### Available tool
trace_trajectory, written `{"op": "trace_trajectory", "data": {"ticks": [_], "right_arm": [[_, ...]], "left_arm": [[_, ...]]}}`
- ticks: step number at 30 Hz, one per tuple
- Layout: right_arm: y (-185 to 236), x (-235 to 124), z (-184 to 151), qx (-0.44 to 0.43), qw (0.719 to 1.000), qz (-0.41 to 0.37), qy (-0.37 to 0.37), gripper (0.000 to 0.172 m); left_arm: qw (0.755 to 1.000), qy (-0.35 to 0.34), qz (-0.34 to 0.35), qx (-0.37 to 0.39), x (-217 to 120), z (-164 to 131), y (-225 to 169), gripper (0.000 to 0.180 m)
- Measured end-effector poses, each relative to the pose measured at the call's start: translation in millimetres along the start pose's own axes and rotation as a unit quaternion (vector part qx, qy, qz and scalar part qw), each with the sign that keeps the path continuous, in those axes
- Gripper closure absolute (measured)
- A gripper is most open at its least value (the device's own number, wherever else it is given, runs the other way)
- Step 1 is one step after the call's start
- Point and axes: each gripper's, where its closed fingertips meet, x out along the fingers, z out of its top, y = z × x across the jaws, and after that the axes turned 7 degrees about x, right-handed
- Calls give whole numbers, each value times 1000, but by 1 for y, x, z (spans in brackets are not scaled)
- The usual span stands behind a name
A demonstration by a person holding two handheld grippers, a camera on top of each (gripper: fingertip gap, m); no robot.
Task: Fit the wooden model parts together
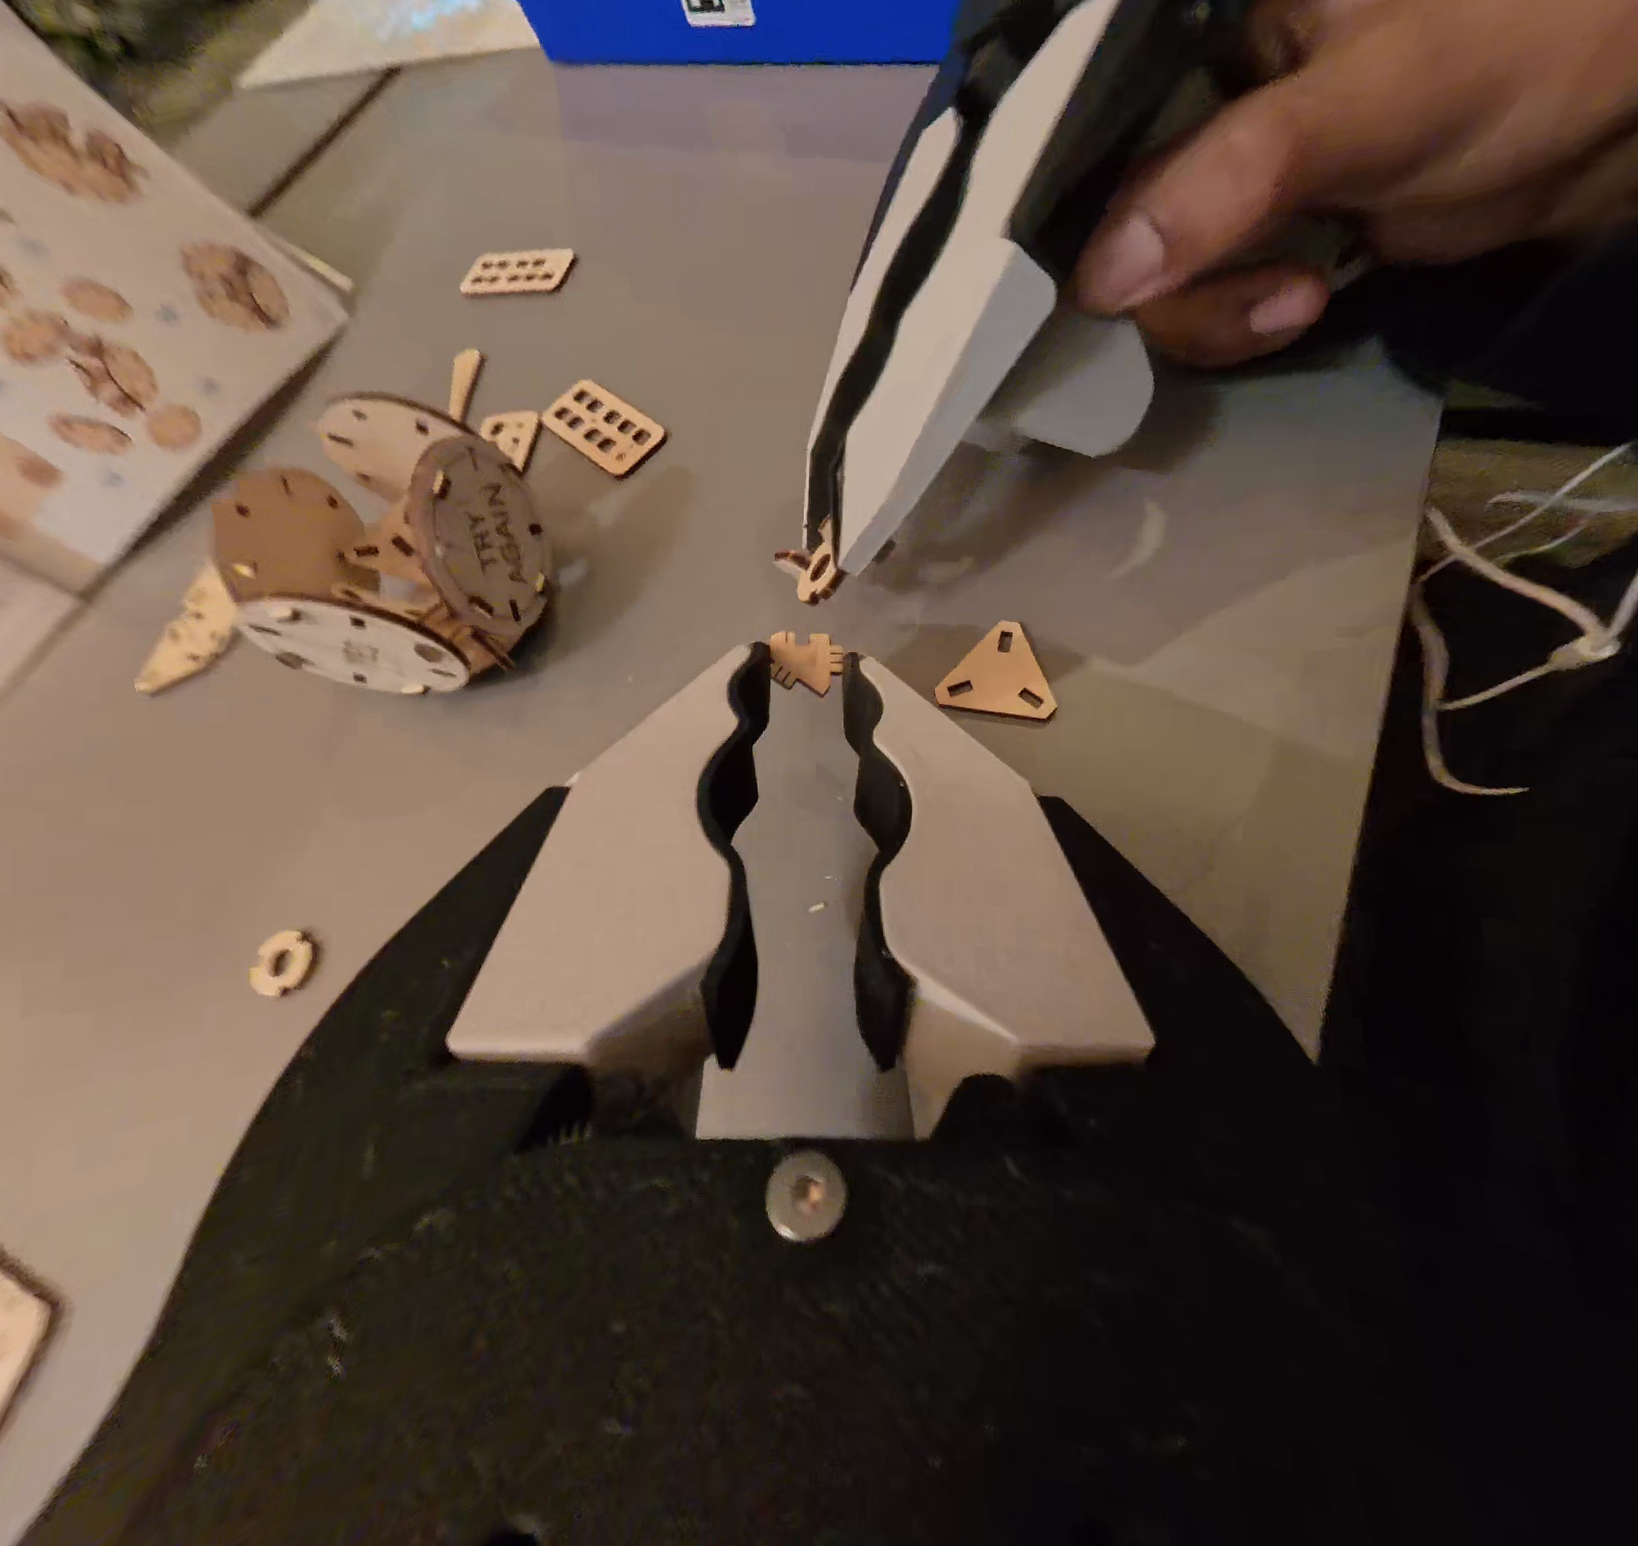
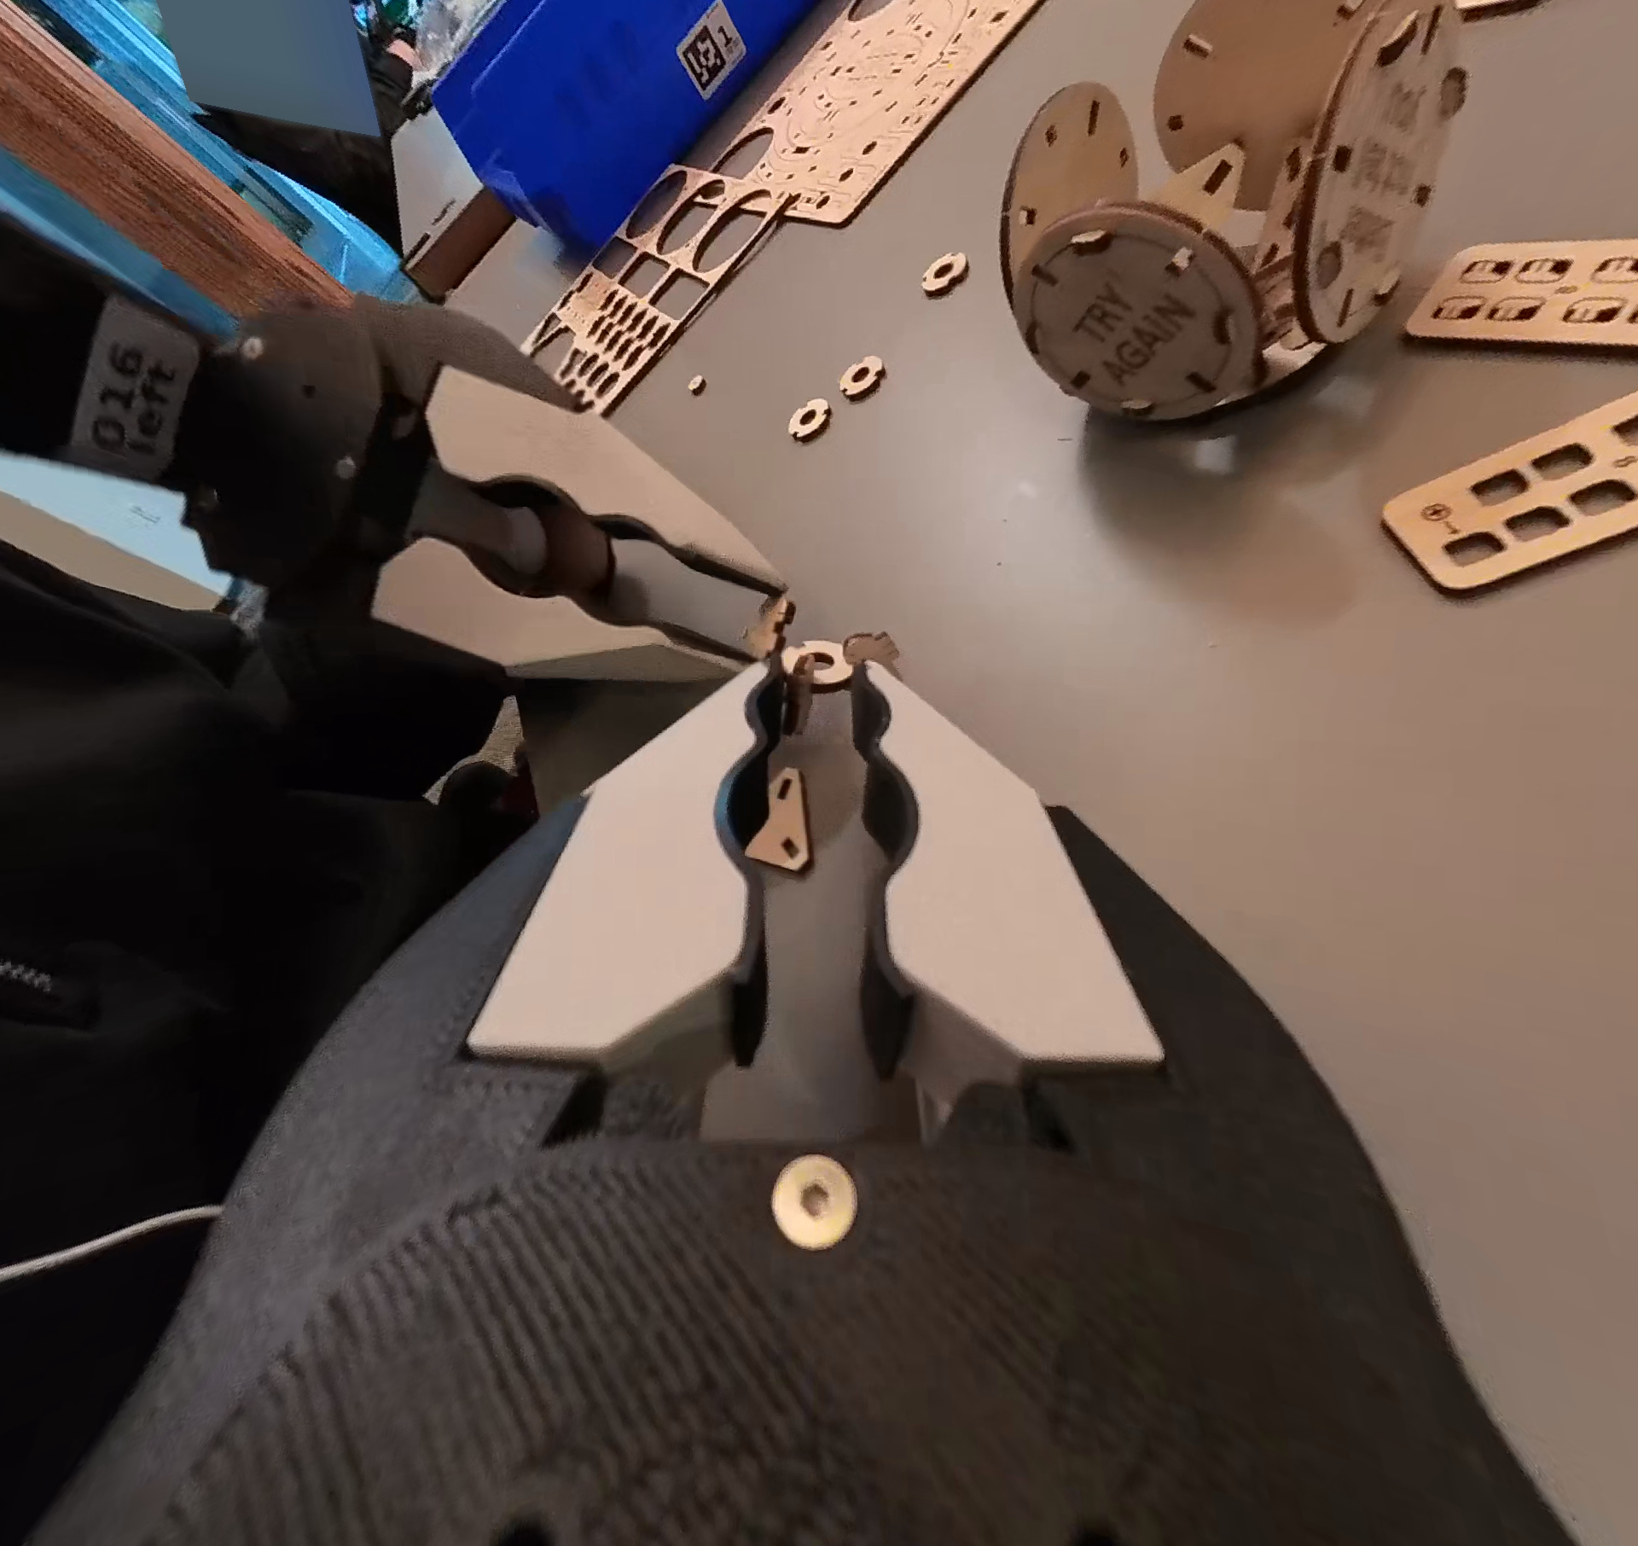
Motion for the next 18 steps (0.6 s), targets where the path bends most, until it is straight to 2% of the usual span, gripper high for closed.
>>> {"op": "trace_trajectory", "data": {"ticks": [3,5,12,18], "right_arm": [[1,2,-3,8,1000,3,10,158],[0,3,-4,4,1000,-4,13,158],[-3,6,-8,5,1000,-17,24,159],[-3,6,-10,14,999,-14,30,158]], "left_arm": [[994,27,55,86,4,-6,0,165],[988,48,69,126,8,-10,-4,165],[986,39,83,137,7,-6,-2,165],[977,58,91,186,11,-9,-9,165]]}}
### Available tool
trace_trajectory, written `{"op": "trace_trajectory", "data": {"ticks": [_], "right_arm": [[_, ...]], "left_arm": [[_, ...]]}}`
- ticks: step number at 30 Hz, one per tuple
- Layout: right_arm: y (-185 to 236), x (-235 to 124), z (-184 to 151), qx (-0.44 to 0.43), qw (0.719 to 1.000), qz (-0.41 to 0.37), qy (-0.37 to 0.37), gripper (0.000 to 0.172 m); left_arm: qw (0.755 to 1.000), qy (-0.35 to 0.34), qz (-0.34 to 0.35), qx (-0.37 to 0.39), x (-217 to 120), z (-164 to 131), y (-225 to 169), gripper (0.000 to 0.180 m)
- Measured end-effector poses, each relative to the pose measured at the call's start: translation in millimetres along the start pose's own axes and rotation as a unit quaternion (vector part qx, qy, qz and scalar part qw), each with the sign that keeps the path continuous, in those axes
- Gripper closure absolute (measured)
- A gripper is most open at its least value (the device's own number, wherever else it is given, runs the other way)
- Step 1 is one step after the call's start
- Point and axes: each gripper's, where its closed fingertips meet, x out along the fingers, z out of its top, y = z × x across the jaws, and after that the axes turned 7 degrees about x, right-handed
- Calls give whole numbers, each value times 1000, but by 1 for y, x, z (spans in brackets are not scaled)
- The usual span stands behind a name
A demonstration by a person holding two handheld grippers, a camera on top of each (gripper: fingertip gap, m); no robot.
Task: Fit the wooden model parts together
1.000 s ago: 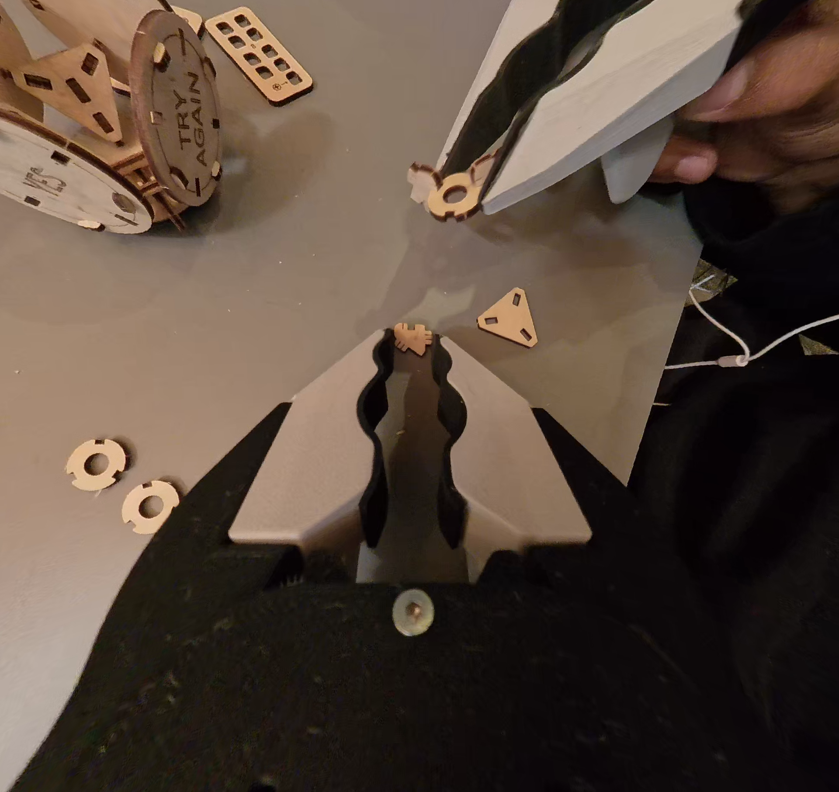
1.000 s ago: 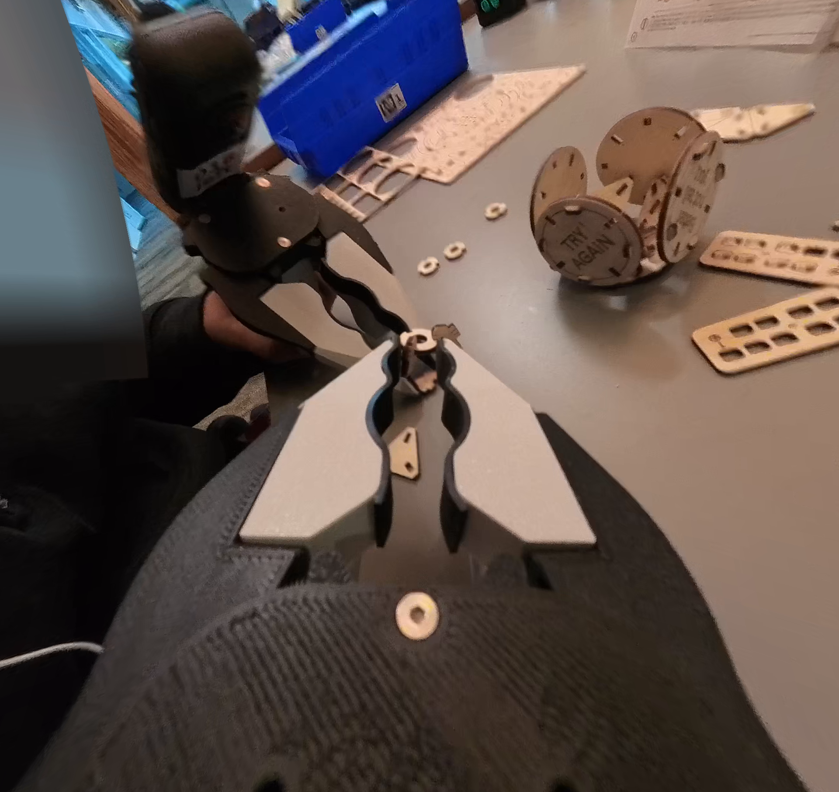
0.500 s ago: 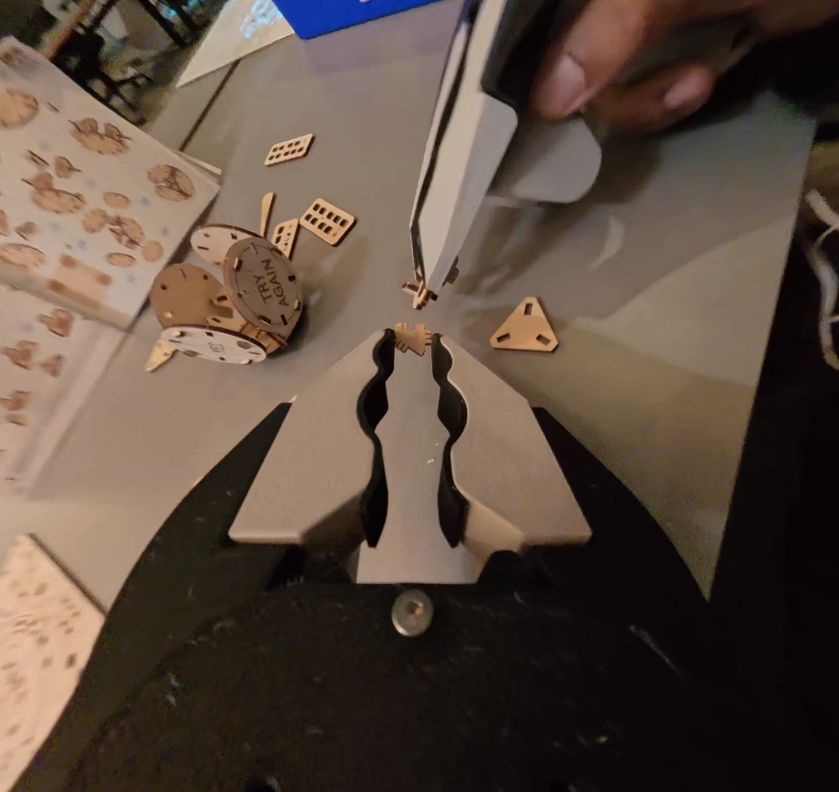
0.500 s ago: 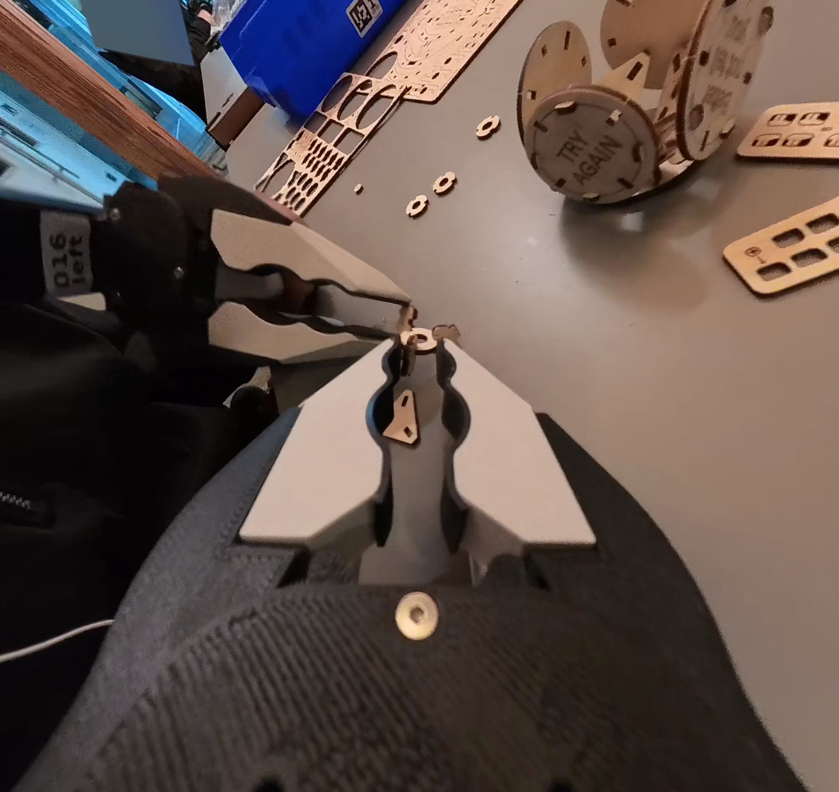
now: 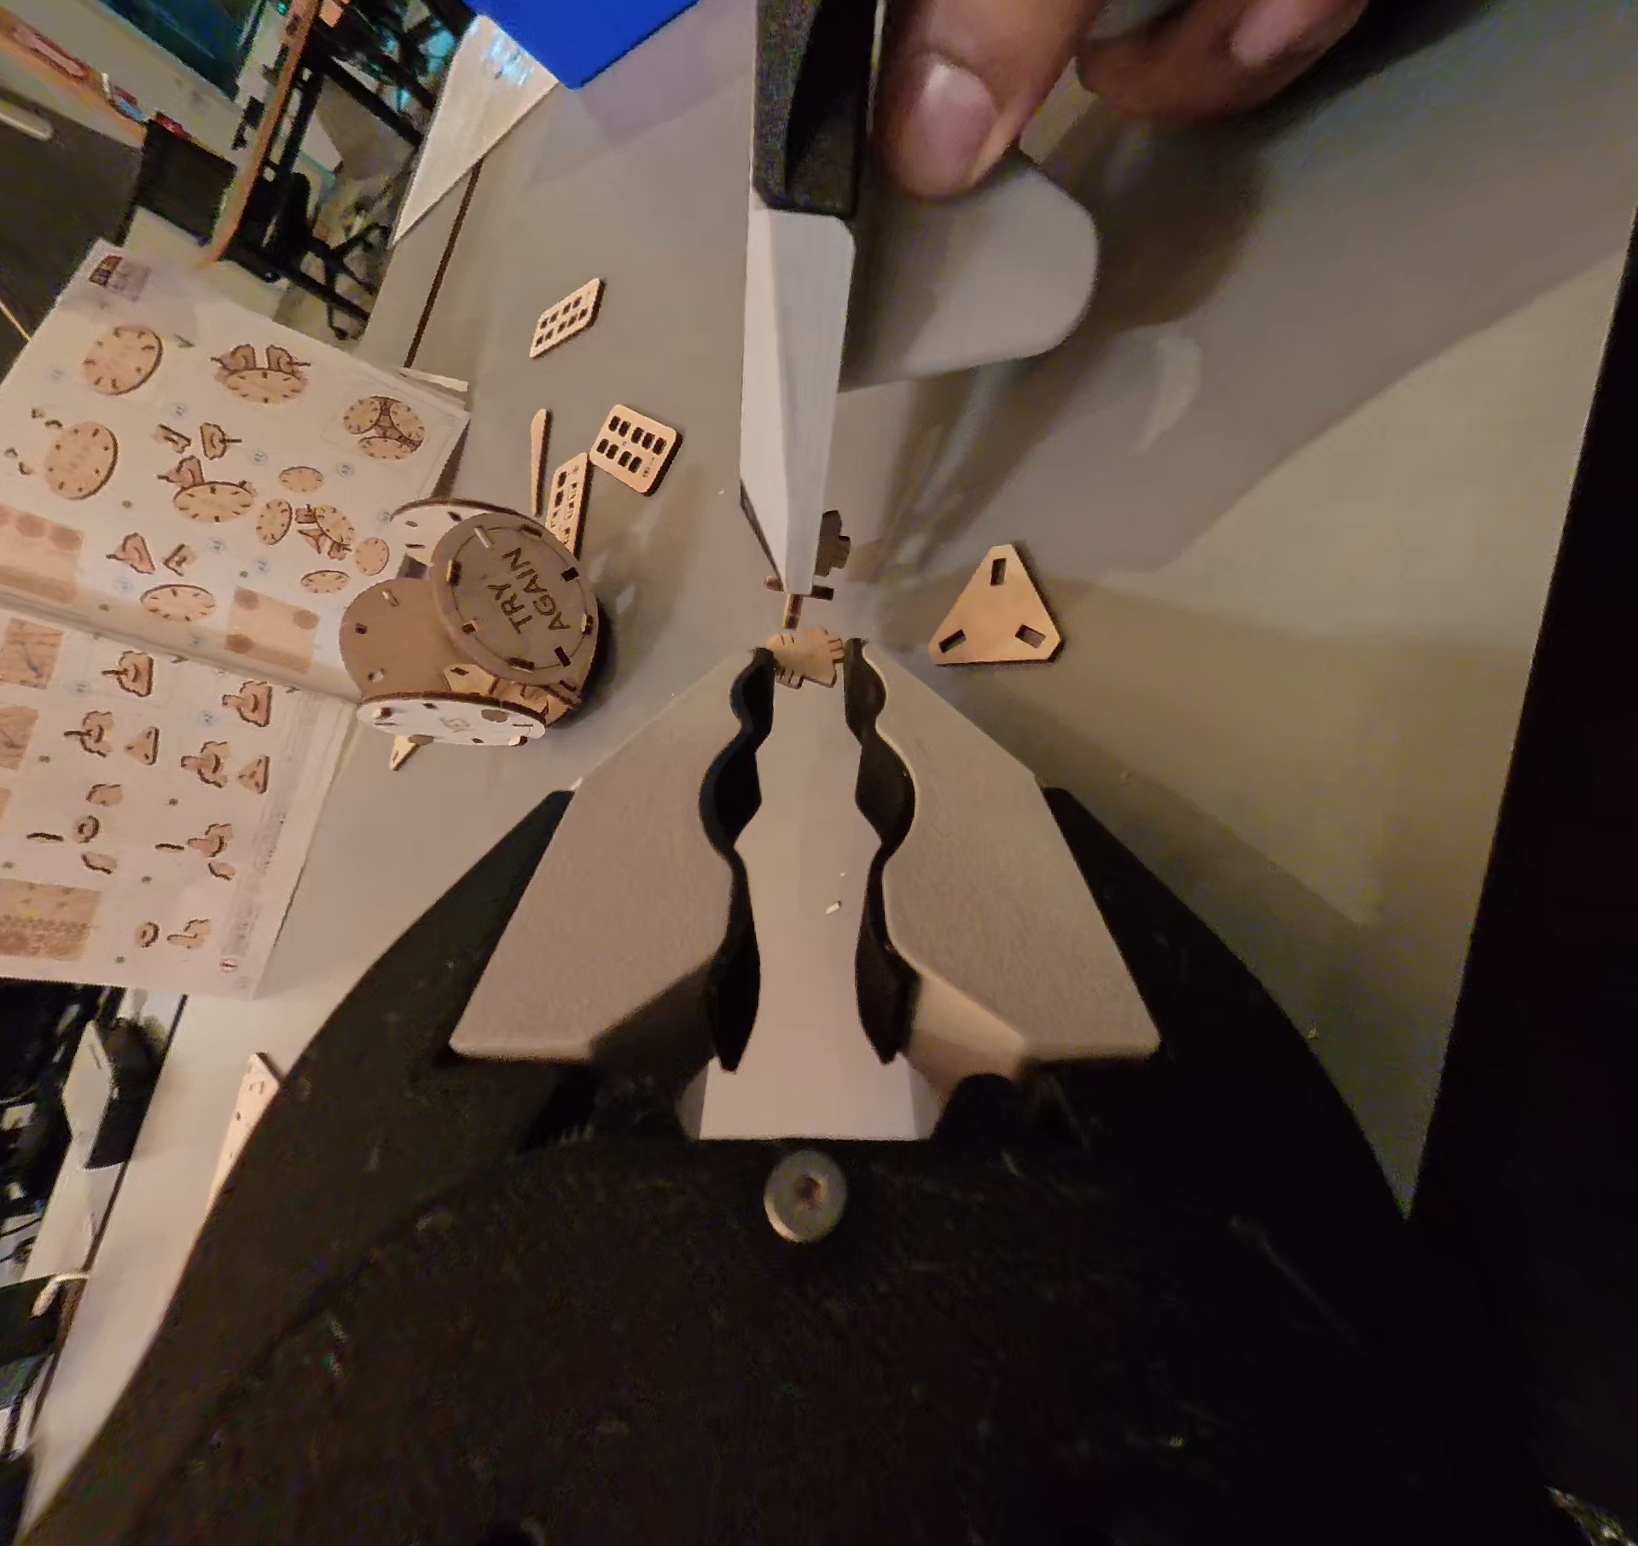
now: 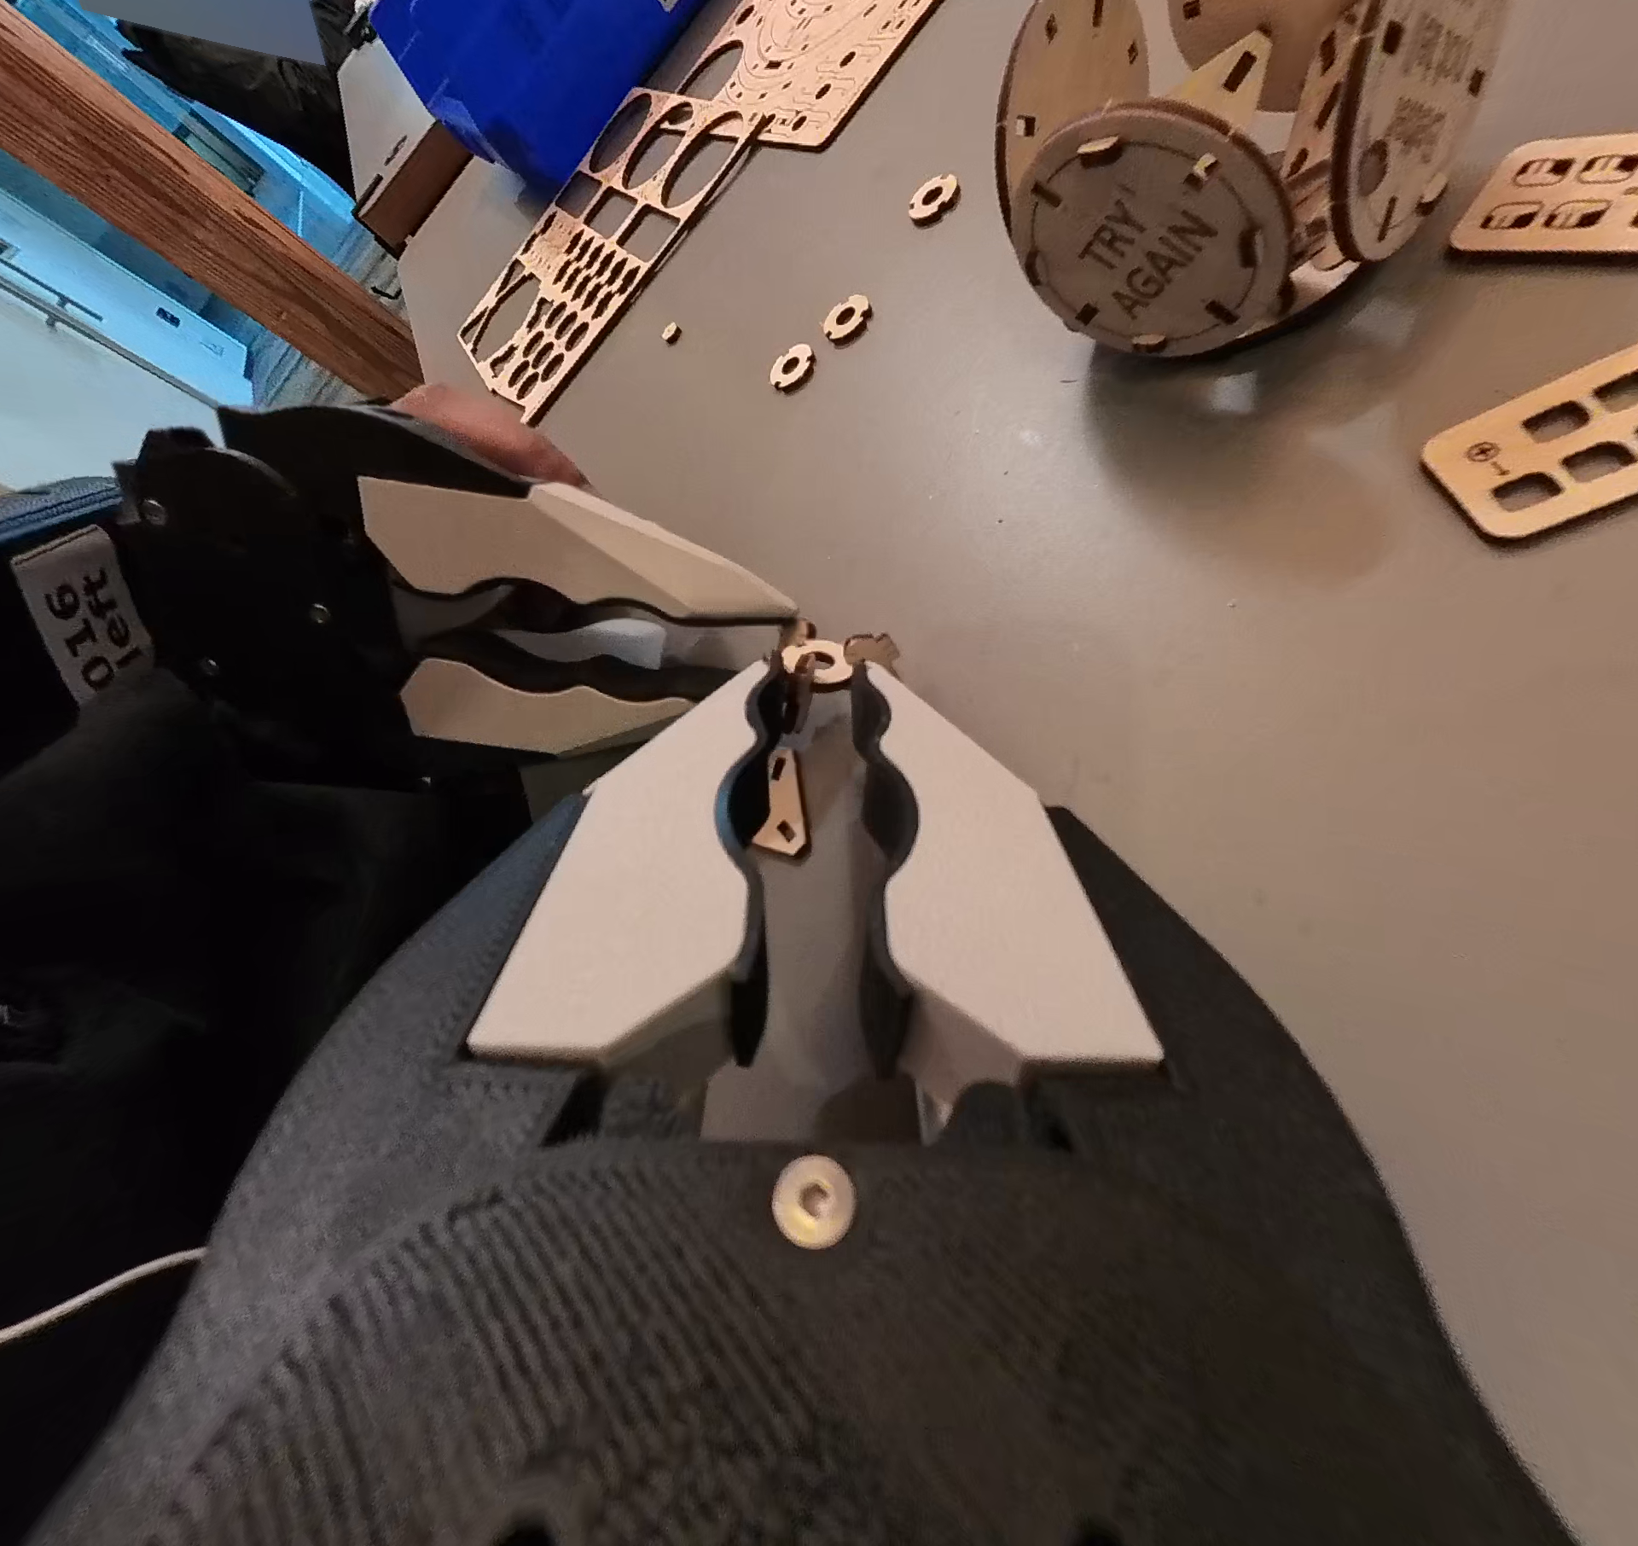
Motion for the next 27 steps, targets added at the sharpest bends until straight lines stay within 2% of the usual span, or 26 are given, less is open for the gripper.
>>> {"op": "trace_trajectory", "data": {"ticks": [16,27], "right_arm": [[-3,0,-9,4,1000,-1,29,158],[-3,-2,-10,2,999,2,32,158]], "left_arm": [[999,-11,-1,41,1,5,-8,166],[999,-21,-16,26,2,6,-9,166]]}}
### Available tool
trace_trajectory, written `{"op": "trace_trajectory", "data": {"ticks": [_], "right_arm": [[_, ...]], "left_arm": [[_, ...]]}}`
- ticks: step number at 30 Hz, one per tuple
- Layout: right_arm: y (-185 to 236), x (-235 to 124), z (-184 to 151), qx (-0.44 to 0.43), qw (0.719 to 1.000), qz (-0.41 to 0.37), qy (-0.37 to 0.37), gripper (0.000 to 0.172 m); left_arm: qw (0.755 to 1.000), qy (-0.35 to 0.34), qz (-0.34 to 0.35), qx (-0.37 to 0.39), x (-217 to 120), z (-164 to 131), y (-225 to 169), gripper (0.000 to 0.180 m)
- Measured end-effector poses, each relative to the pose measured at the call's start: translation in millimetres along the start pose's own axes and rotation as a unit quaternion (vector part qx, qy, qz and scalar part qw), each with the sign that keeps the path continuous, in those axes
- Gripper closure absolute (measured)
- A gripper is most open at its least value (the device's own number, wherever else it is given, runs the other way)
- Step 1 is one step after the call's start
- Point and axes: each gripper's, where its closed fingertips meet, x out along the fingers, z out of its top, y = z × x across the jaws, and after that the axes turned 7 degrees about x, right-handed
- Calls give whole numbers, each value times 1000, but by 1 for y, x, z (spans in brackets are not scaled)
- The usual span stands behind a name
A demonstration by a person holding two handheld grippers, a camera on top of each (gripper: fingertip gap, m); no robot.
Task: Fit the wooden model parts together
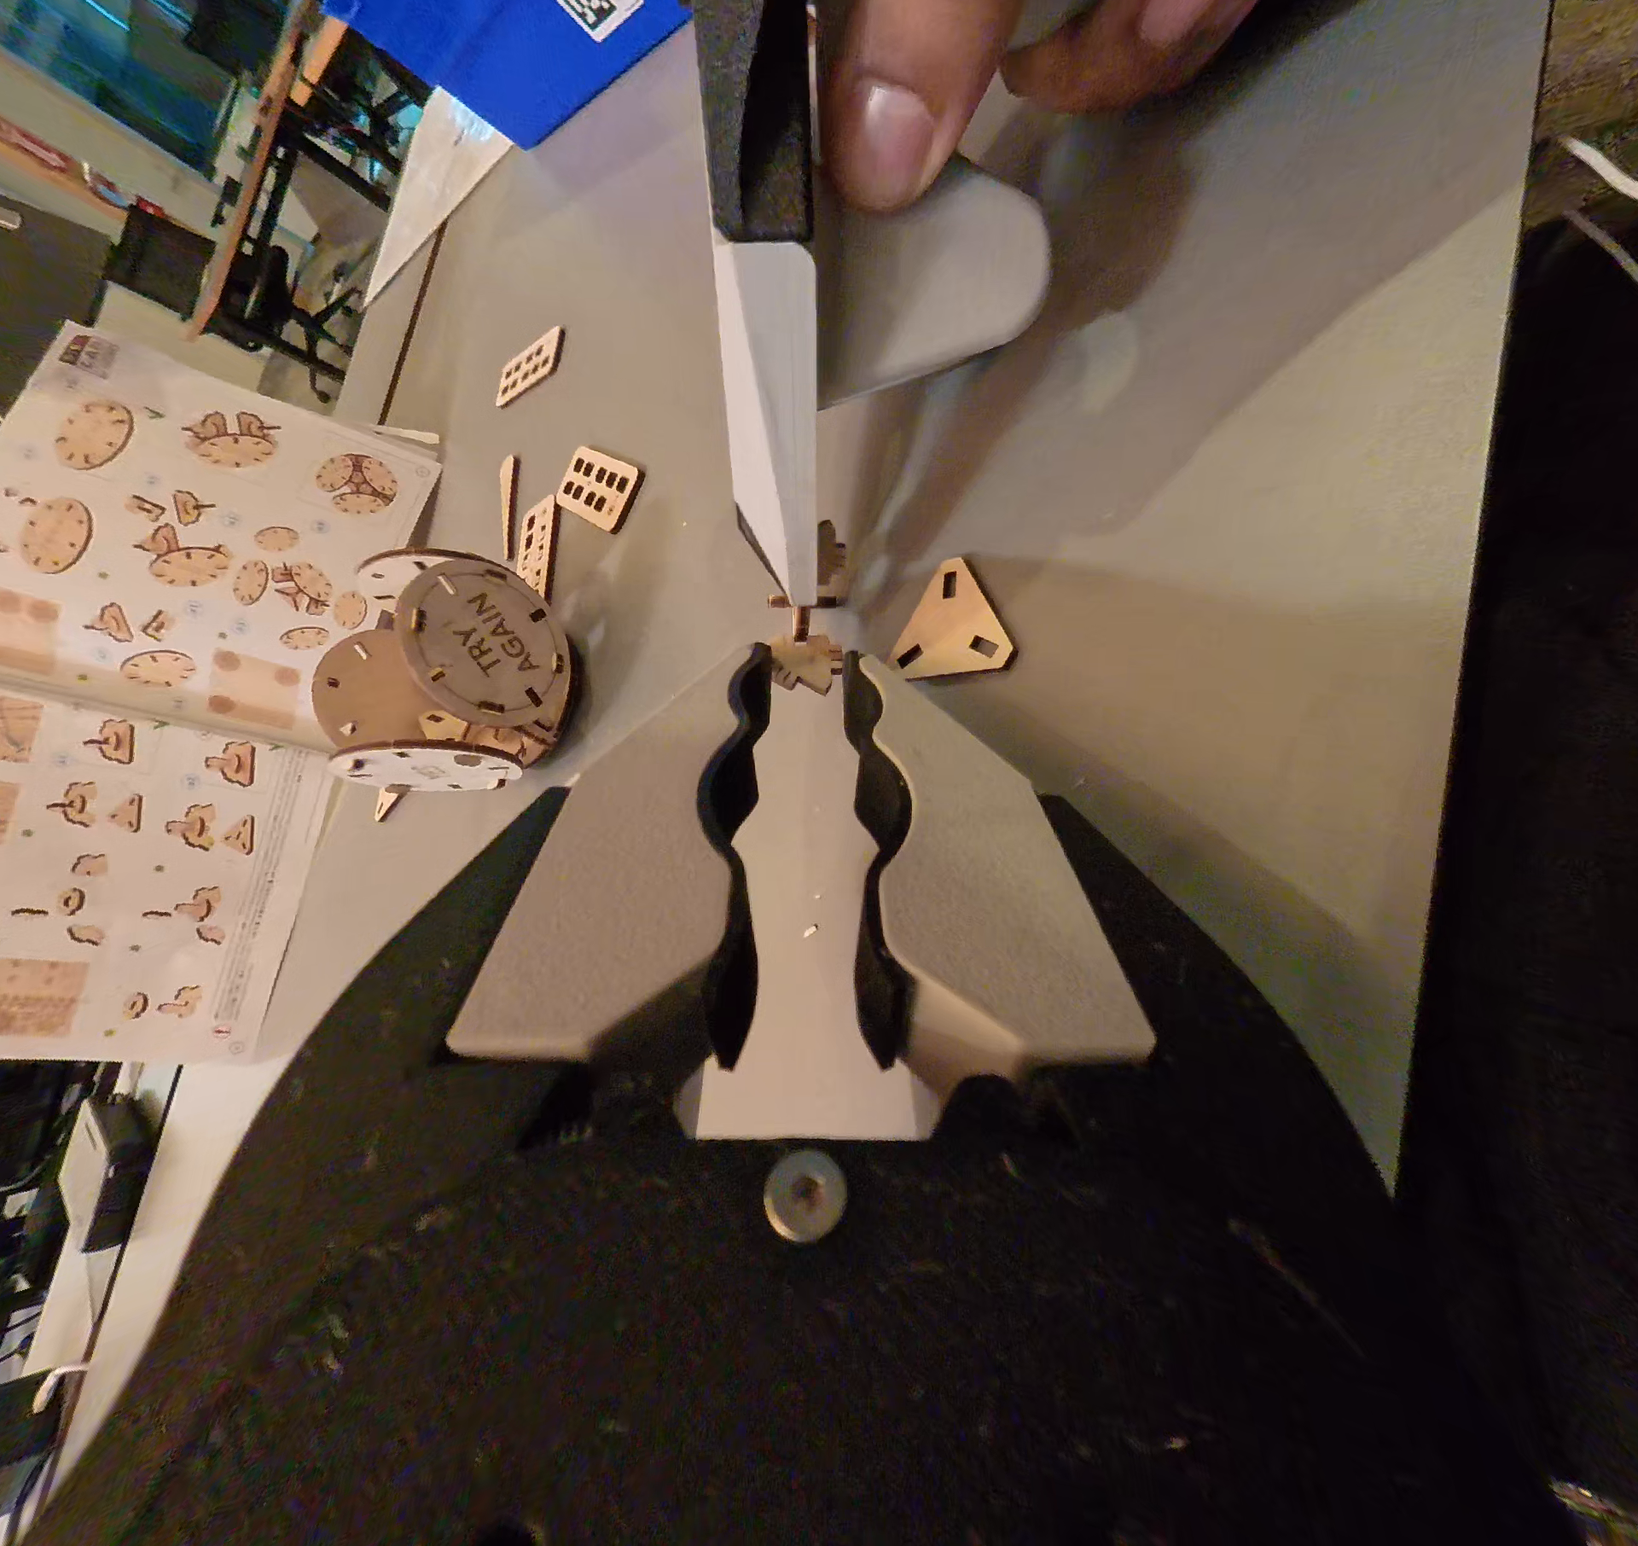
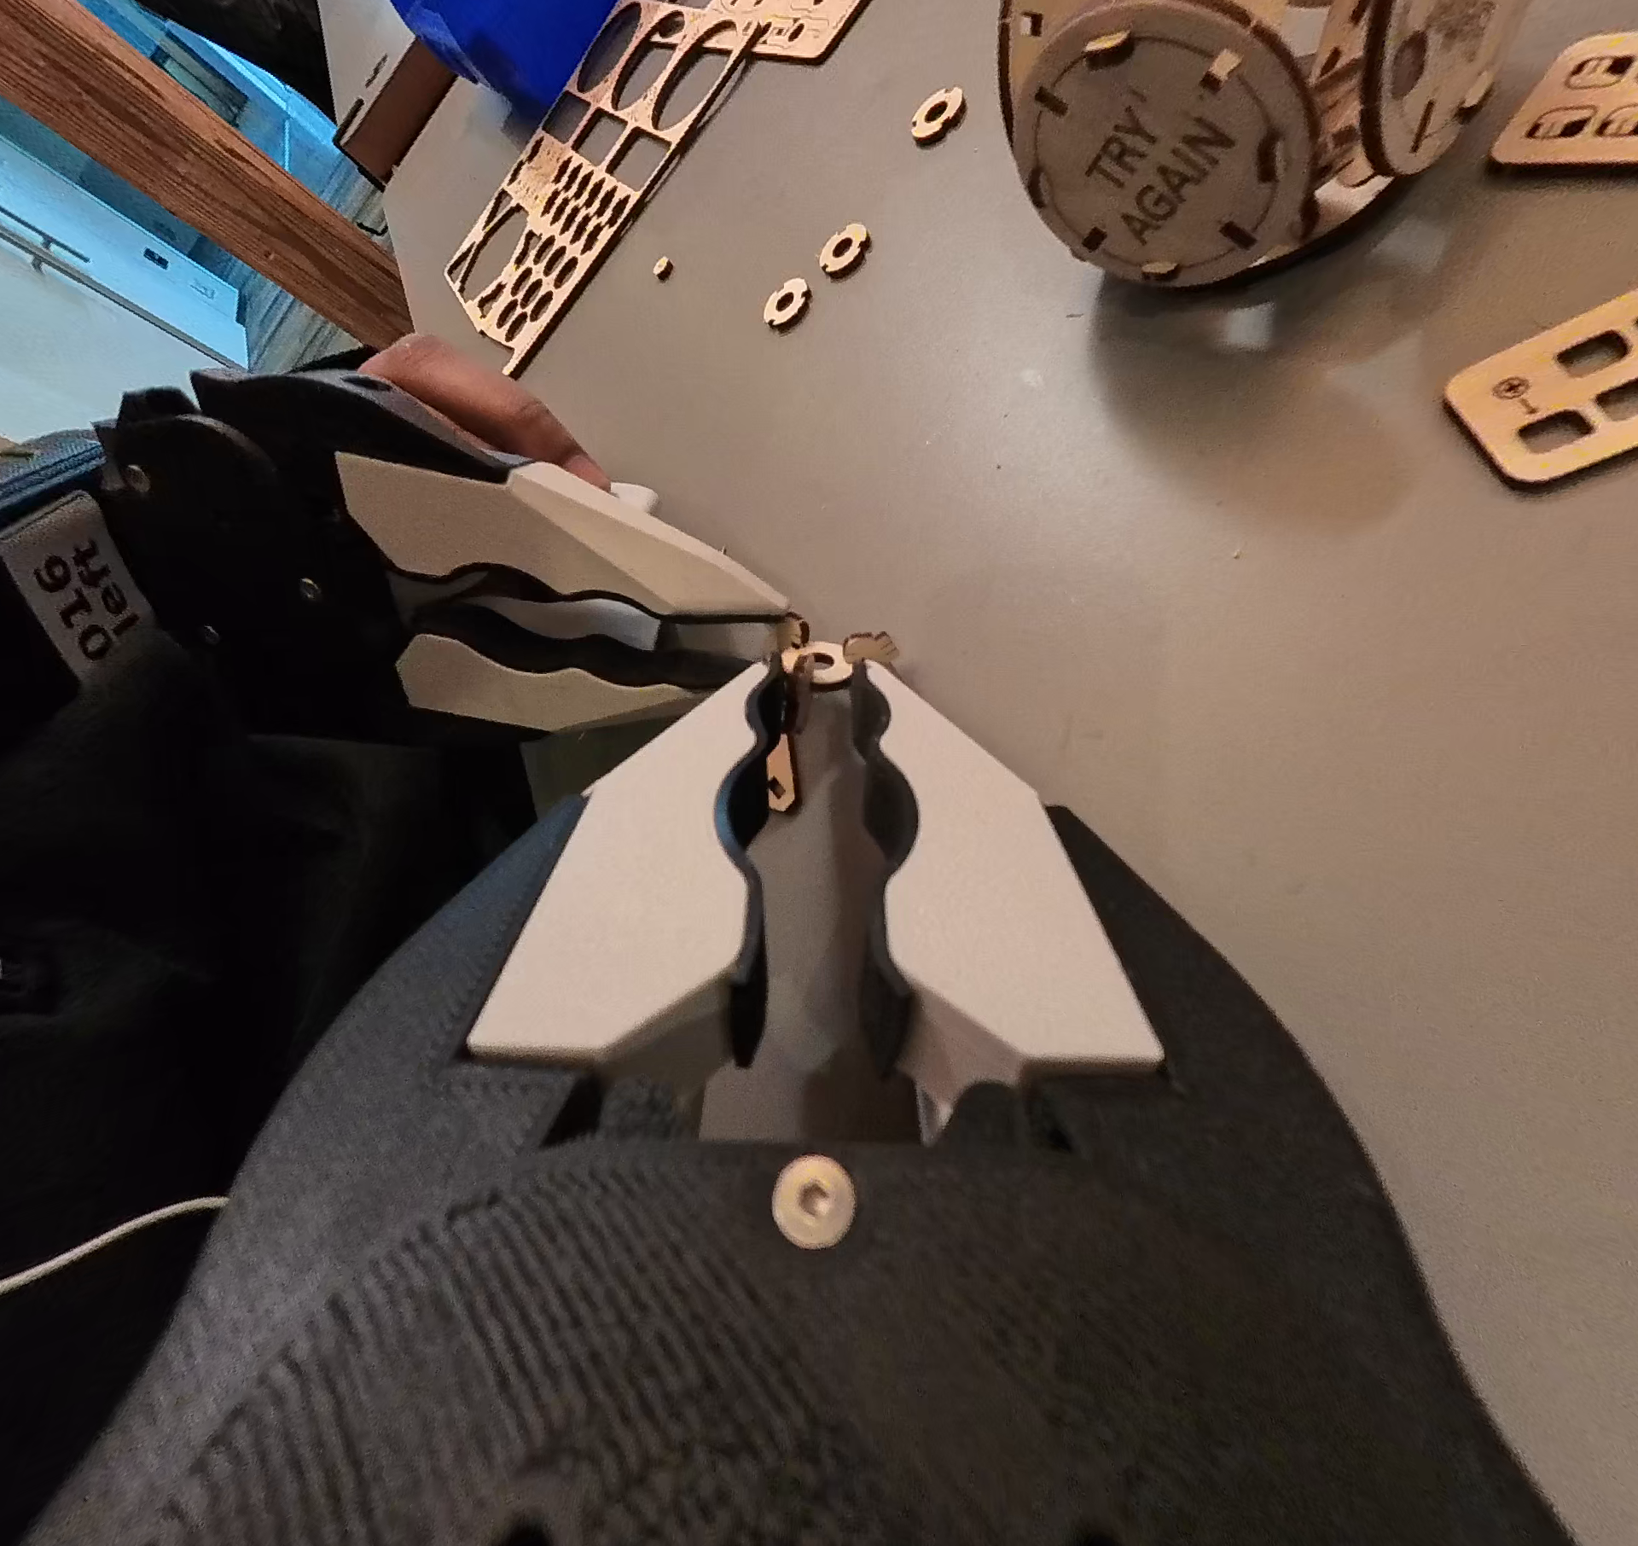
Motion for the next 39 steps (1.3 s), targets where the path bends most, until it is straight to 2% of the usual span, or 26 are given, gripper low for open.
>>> {"op": "trace_trajectory", "data": {"ticks": [8,14,19,23,26,30,33,39], "right_arm": [[-13,-8,3,-27,999,-45,-11,158],[-13,-7,0,-85,994,-69,3,157],[-14,-7,-10,-101,992,-73,32,155],[-4,-18,-2,-95,994,-49,10,149],[2,-33,12,-94,994,-32,-36,150],[24,-37,31,-59,991,57,-109,154],[31,-29,30,-30,988,101,-111,154],[43,-14,23,-16,986,139,-89,158]], "left_arm": [[1000,-4,10,-5,-1,0,4,165],[998,-18,25,-55,-6,-2,18,165],[995,-31,29,-85,-10,-2,26,165],[995,-34,29,-88,-11,-2,27,165],[995,-37,30,-86,-11,-1,27,165],[993,-76,33,-79,-19,11,27,165],[991,-110,38,-71,-27,21,27,165],[986,-146,46,-70,-37,31,29,165]]}}
